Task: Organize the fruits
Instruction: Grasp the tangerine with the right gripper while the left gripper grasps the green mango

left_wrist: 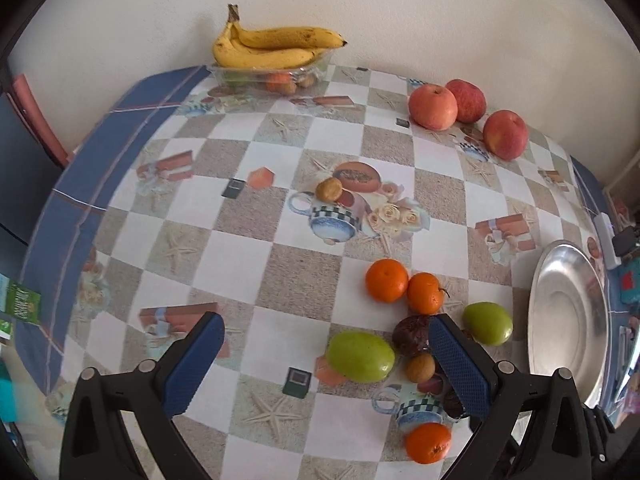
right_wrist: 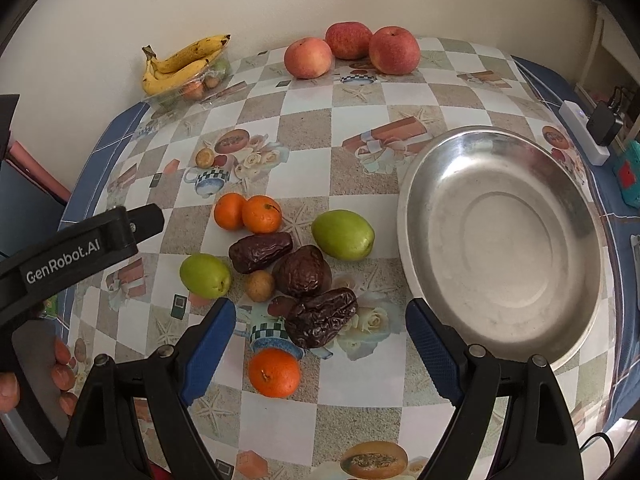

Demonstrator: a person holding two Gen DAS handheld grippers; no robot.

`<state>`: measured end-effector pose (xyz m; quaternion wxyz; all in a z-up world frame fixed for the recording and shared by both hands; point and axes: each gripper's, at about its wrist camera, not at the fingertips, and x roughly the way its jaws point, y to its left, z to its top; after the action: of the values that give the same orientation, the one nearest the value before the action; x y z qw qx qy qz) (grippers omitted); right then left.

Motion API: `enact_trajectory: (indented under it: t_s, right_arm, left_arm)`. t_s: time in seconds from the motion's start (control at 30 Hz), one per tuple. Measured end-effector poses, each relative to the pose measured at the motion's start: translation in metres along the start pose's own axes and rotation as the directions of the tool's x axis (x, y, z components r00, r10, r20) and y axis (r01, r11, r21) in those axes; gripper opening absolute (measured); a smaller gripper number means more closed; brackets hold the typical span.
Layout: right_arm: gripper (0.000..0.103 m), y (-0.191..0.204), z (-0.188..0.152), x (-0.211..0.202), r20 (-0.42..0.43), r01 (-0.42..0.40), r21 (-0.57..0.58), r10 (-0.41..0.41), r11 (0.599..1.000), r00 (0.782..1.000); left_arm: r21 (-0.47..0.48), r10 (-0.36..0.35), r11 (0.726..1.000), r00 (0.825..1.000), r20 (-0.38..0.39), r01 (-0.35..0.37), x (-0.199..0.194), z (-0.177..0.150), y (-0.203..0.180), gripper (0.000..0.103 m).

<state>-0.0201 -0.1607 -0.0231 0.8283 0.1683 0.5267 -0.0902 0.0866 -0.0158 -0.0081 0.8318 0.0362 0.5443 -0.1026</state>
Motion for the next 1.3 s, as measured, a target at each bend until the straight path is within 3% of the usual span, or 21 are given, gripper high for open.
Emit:
enact_trajectory:
  t_s: [0.17,0.3,0.73,0.8,0.83,0.97,1.2,1.3]
  right_arm:
    - [0.087,0.008,-0.003,0.014,-0.036,-0.001,-0.032,0.0,0.999,0.999]
    - [0.087,0.01,-0.01,0.019,-0.057,-0.025,-0.03,0.023,0.999,0.998]
    - [0.087,0.016,-0.023,0.014,-0.061,-0.04,-0.061,0.036,0.997,0.997]
    - [0.083,0.017,-0.024,0.014,-0.065,-0.041,-0.066,0.037,0.997,0.997]
    - [0.075,0.017,-0.024,0.015,-0.069,-0.044,-0.066,0.039,0.997,0.997]
    - [0.073,0.017,-0.027,0.022,-0.102,-0.058,-0.057,0.052,0.997,0.993]
    - [0.059,0.019,-0.033,0.041,-0.183,-0.083,-0.051,0.072,0.995,0.98]
    - [0.053,0.021,-0.035,0.046,-0.205,-0.099,-0.049,0.087,0.994,0.975]
  left_arm:
    - [0.025,0.012,1.0,0.999,-0.041,-0.011,0.019,-0.01,-0.002,0.103]
    - [0.05,0.014,0.999,1.0,-0.017,-0.013,0.021,-0.015,-0.004,0.103]
    - [0.052,-0.072,0.996,0.996,-0.052,0.075,0.023,-0.019,-0.006,0.1]
    - [0.055,-0.084,0.995,0.994,-0.067,0.087,0.027,-0.02,-0.007,0.097]
    - [0.054,-0.088,0.994,0.993,-0.076,0.092,0.029,-0.021,-0.008,0.096]
    - [0.07,-0.097,0.992,0.988,-0.119,0.105,0.04,-0.024,-0.012,0.087]
    - [0.089,-0.091,0.99,0.983,-0.158,0.106,0.053,-0.027,-0.017,0.075]
    - [0.093,-0.094,0.989,0.98,-0.177,0.111,0.056,-0.029,-0.017,0.056]
